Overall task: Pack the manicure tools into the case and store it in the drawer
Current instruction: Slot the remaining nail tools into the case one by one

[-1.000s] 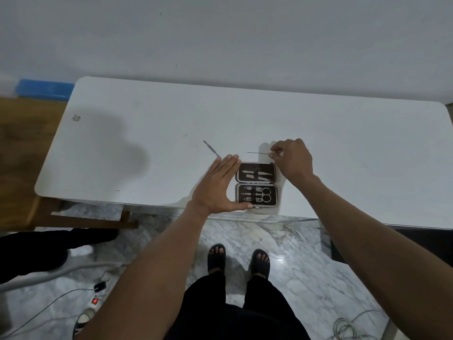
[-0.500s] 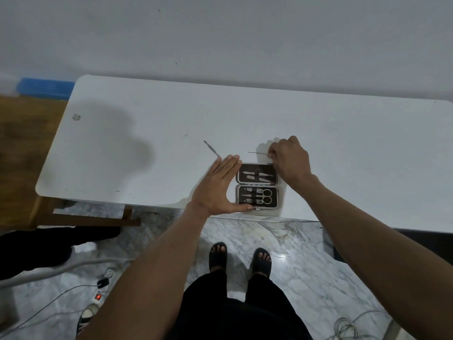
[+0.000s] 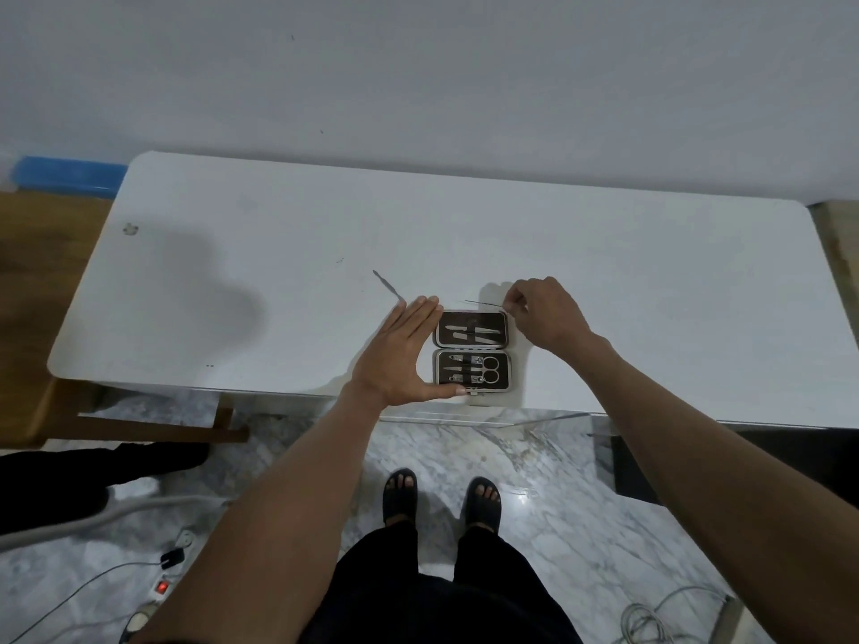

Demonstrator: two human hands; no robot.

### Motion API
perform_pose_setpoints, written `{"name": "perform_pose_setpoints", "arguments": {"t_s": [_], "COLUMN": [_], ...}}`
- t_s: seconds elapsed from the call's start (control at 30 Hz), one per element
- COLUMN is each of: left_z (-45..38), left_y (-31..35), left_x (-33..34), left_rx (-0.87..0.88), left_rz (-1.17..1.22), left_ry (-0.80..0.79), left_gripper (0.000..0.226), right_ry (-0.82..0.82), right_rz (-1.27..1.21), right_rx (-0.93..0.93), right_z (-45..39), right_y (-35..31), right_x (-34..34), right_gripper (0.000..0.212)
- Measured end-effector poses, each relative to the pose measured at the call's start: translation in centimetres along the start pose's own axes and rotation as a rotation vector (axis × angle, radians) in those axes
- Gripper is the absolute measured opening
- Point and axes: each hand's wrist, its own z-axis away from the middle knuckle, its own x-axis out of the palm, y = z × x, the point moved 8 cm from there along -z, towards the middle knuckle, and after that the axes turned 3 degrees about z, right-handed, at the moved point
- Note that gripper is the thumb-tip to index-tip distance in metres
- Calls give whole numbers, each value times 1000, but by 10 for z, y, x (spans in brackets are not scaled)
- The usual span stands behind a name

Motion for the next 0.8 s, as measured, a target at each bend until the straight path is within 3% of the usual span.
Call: {"name": "perform_pose_setpoints", "arguments": {"t_s": [0.33, 0.8], "left_z": [0, 0], "left_y": [0, 0], "left_x": [1, 1], "left_rx": [-6, 9], "left_rz": [0, 1], "left_ry": [-11, 13], "left_gripper": [130, 130], "right_ry": [-151, -219], "right_rz": [116, 59], "right_rx": [66, 120], "right_z": [20, 15], "right_y": [16, 15], "right_x": [-1, 11], "right_gripper": [20, 25]}}
